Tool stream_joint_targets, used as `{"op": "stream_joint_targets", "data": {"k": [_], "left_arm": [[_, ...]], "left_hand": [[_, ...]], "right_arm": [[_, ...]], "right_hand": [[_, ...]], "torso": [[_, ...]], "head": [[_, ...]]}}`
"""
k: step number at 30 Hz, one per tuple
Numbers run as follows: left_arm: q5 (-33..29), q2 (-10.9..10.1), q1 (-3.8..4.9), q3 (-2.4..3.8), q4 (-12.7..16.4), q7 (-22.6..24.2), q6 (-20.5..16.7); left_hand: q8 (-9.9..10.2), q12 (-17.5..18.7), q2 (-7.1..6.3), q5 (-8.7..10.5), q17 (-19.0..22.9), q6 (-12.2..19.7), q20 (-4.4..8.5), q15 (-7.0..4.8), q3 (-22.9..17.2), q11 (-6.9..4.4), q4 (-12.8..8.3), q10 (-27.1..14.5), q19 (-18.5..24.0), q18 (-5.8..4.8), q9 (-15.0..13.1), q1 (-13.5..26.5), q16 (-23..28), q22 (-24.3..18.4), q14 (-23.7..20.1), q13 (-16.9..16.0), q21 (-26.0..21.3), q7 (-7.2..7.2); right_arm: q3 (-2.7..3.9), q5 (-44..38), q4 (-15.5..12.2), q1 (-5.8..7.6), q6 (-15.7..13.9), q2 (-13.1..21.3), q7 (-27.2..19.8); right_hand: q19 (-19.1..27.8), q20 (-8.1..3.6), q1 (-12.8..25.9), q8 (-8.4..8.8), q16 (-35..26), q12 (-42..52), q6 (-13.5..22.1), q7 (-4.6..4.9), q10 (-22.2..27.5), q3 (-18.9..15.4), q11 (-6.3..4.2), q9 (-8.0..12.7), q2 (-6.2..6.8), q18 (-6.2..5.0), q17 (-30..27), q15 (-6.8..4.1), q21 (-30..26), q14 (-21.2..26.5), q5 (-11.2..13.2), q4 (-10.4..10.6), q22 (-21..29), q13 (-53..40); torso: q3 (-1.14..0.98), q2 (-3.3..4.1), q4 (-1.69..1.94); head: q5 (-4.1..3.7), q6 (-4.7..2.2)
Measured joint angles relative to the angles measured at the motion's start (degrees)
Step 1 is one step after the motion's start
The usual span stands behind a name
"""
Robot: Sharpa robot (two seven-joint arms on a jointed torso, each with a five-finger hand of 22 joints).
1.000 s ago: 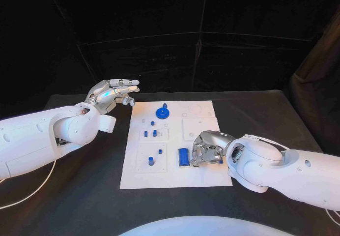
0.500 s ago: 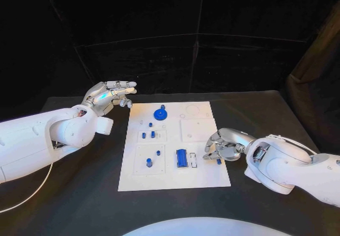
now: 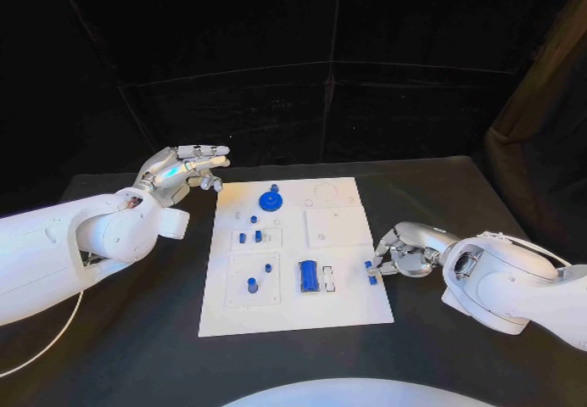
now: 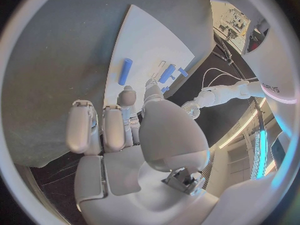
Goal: Assemble the parts on the task board
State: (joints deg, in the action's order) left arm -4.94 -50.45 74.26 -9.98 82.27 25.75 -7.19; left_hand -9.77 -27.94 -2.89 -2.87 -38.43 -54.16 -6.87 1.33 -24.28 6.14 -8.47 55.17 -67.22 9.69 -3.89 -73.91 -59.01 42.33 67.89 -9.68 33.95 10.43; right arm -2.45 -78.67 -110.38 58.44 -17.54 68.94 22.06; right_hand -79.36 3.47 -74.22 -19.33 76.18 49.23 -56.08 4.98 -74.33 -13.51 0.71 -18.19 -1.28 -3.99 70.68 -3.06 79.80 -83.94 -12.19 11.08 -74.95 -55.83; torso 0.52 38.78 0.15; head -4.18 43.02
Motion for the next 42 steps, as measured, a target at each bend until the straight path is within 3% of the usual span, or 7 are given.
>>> {"op": "stream_joint_targets", "data": {"k": [8,21,28,32,37,42], "left_arm": [[0.00,-0.04,0.00,-0.01,0.01,-0.01,0.03],[0.00,-0.13,0.00,-0.01,-0.01,-0.02,0.08],[0.00,-0.14,0.00,-0.02,-0.03,-0.06,0.14],[0.00,-0.14,0.00,-0.02,-0.03,-0.08,0.19],[0.00,-0.17,-0.01,-0.02,-0.01,-0.11,0.24],[0.00,-0.28,-0.01,-0.03,0.03,-0.14,0.28]], "left_hand": [[0.00,0.00,0.00,0.00,0.00,0.00,0.00,0.00,0.00,0.00,0.00,0.00,0.00,0.00,0.00,0.00,0.00,0.00,0.00,0.00,0.00,0.00],[0.00,0.00,0.00,0.00,-0.01,0.00,0.00,0.00,0.00,0.00,0.00,0.00,0.00,0.00,0.00,0.00,0.00,0.01,0.00,0.01,0.00,0.00],[0.00,0.00,0.00,0.00,-0.01,0.00,0.00,0.00,0.00,0.00,0.00,0.00,0.00,0.00,0.00,0.00,0.00,0.01,0.00,0.01,0.00,0.00],[0.00,0.00,0.00,0.00,-0.01,0.00,0.00,0.00,0.00,0.00,0.00,0.00,0.00,0.00,0.00,0.00,0.00,0.01,0.00,0.01,0.00,0.00],[0.00,0.00,0.00,0.00,-0.01,0.00,0.00,0.00,0.00,0.00,0.00,0.00,0.00,0.00,0.00,0.00,0.00,0.01,0.00,0.01,0.00,0.00],[0.00,0.00,0.00,0.00,-0.01,0.00,0.00,0.00,0.00,0.00,0.00,0.00,0.00,0.00,0.00,0.00,0.00,0.01,0.00,0.01,0.00,0.00]], "right_arm": [[-0.02,-3.07,1.98,-0.05,2.61,-2.39,3.84],[-0.01,-6.97,3.72,-0.08,5.80,-5.04,7.35],[0.16,-10.44,4.26,0.09,7.69,-6.47,8.13],[0.23,-13.15,4.46,0.15,8.98,-7.13,8.31],[0.36,-16.30,4.47,0.28,10.03,-7.72,8.40],[0.36,-18.41,4.37,0.30,10.63,-7.92,8.53]], "right_hand": [[0.00,0.00,1.11,0.30,0.00,0.00,-0.39,-0.03,-0.20,-1.07,-0.21,0.00,-0.24,0.00,-0.01,0.00,0.00,0.00,0.00,1.07,0.01,0.00],[0.00,0.00,0.26,0.76,0.00,-0.29,-0.79,-0.03,-0.20,-1.30,-0.21,-0.27,-0.70,0.00,-0.20,0.00,0.00,0.00,-0.28,0.81,0.01,0.01],[0.01,0.00,-3.84,1.23,0.00,-0.87,-1.23,-0.04,-0.20,-0.56,-0.21,-0.66,-1.06,0.00,-0.33,-0.01,0.00,0.00,0.19,-1.51,0.02,0.09],[0.01,0.00,-6.02,1.59,-0.21,-1.33,-1.46,0.00,-0.20,0.56,-0.21,-0.68,-1.98,0.00,-0.33,-0.01,0.00,0.00,3.95,-2.78,0.06,0.36],[0.10,-0.34,-10.89,2.75,-0.21,-2.53,-1.61,-0.22,0.23,3.64,-0.62,-0.26,-3.31,-0.01,-0.32,-0.23,-0.21,-0.22,7.75,-6.17,0.09,0.87],[0.01,-0.43,-11.52,3.09,-0.46,-3.16,-1.75,-0.08,0.24,4.78,-0.61,-0.24,-3.80,0.00,-0.32,-0.23,-0.21,-0.22,7.05,-6.91,0.10,1.37]], "torso": [[-0.01,0.05,0.08],[0.01,0.05,0.13],[0.03,0.03,0.13],[0.05,-0.02,0.13],[0.06,-0.02,0.13],[0.08,-0.04,0.18]], "head": [[-0.05,0.22],[-0.05,0.44],[-0.04,0.54],[-0.10,0.58],[-0.13,0.51],[-0.13,0.48]]}}
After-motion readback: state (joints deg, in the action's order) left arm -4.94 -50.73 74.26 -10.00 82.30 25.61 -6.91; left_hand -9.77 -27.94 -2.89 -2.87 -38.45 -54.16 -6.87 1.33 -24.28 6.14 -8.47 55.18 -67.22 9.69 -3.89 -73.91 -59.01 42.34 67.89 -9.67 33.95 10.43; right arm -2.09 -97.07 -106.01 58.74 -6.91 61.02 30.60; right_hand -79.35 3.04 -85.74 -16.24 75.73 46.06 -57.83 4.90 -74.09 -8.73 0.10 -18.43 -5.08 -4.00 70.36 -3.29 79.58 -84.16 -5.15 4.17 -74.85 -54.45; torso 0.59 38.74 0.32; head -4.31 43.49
